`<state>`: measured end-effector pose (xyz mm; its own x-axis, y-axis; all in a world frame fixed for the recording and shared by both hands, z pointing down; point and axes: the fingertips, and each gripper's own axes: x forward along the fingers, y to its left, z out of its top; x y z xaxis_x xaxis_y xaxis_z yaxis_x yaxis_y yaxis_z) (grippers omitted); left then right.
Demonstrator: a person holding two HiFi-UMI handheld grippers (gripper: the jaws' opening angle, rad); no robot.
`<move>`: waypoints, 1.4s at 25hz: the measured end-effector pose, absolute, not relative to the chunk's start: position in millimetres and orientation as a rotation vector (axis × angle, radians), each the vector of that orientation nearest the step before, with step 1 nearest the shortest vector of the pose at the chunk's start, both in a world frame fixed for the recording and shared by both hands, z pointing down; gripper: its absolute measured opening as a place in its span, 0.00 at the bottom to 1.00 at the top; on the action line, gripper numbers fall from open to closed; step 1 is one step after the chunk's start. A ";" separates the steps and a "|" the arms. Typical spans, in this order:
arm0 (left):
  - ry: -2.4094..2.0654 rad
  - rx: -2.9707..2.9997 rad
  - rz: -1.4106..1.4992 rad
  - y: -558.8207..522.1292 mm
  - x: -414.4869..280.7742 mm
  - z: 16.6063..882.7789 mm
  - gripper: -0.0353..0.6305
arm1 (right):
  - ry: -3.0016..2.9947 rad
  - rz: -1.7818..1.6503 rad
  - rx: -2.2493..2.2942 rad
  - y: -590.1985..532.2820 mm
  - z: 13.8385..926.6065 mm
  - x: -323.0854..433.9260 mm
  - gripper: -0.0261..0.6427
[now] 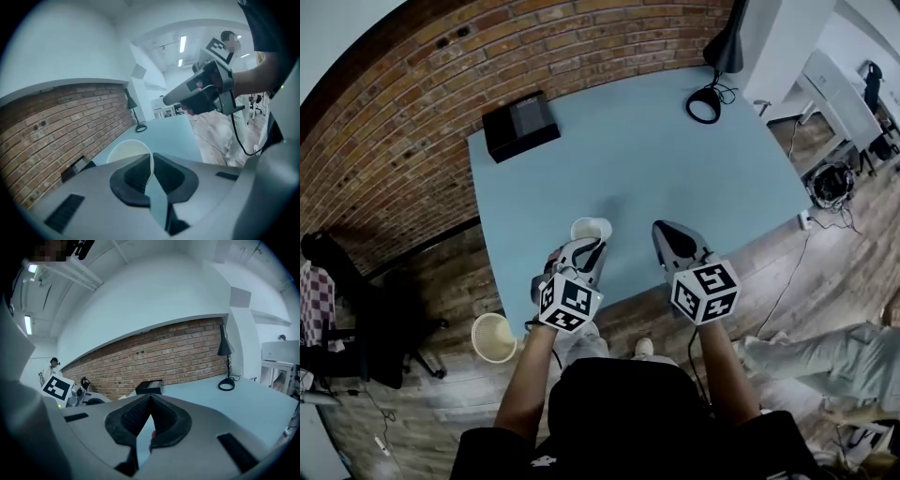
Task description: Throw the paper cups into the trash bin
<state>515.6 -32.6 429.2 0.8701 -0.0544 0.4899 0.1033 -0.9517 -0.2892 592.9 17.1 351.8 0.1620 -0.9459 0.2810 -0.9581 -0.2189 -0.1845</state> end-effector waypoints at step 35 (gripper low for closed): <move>0.743 -2.811 -0.450 47.3 402.8 329.2 0.10 | -2.407 0.401 1.946 63.8 328.7 504.7 0.05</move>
<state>402.8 47.3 329.2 0.8274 -0.5080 0.2395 -0.4475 -0.8540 -0.2654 504.7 63.8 328.7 -0.2228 -0.9589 0.1760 -0.9641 0.1899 -0.1857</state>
